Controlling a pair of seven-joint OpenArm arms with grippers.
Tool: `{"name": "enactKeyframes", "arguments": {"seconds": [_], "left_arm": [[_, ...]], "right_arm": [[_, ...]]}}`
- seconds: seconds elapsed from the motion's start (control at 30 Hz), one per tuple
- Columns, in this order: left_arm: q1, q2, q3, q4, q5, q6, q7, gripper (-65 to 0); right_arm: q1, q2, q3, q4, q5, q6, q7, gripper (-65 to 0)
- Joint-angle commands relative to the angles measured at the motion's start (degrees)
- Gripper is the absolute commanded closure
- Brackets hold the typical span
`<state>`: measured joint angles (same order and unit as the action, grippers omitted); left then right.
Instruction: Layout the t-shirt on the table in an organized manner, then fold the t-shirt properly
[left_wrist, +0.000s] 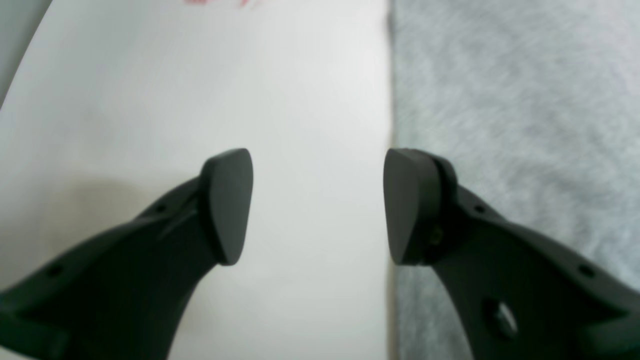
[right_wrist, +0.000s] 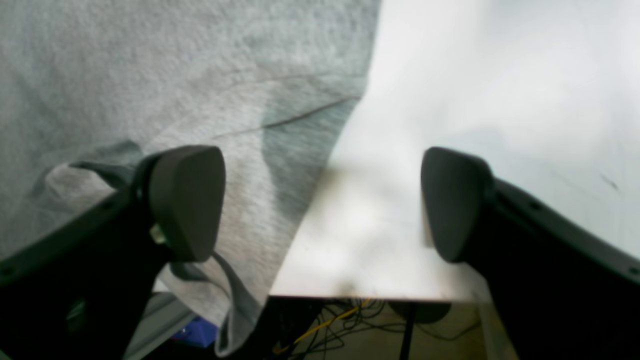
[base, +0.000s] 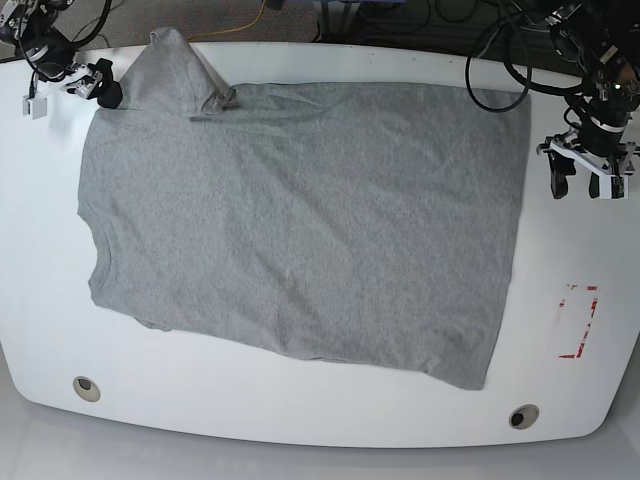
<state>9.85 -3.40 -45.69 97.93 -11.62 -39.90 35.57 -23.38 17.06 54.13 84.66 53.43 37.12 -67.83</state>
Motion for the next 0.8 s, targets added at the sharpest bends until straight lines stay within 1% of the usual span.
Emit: {"name": "enactKeyframes", "arguments": {"seconds": [0.0,0.07,0.13,0.27,0.5,0.77], "left_arm": [[-0.1,-0.3,0.1,1.2,-1.1,-0.1,-1.4,-38.7],[-0.1,-0.2,0.1,1.2,-1.1,-0.1,-1.4,-38.7],[-0.1,-0.2,0.1,1.2,-1.1,-0.1,-1.4,-38.7],[-0.1,-0.4,0.1,1.2,-1.1,-0.1,-1.4,-38.7],[0.0,-0.5,0.0,1.2,-1.0,-0.1,-1.4,-38.7],[1.0,-0.5,0.0,1.2,-1.0,-0.1,-1.4,-38.7]], "right_arm": [[0.1,0.0,-1.1,0.7,0.6,0.2,-0.6,-58.7],[0.2,-0.1,-1.6,0.7,0.6,0.2,-0.6,-58.7],[1.0,-1.1,-2.4,0.7,0.6,0.2,-0.6,-58.7],[2.0,-1.8,-3.4,0.7,0.6,0.2,-0.6,-58.6],[2.9,-2.9,-3.6,0.7,0.6,0.1,-0.6,-58.6],[3.2,-3.0,-3.6,0.7,0.6,0.1,-0.6,-58.4]]}}
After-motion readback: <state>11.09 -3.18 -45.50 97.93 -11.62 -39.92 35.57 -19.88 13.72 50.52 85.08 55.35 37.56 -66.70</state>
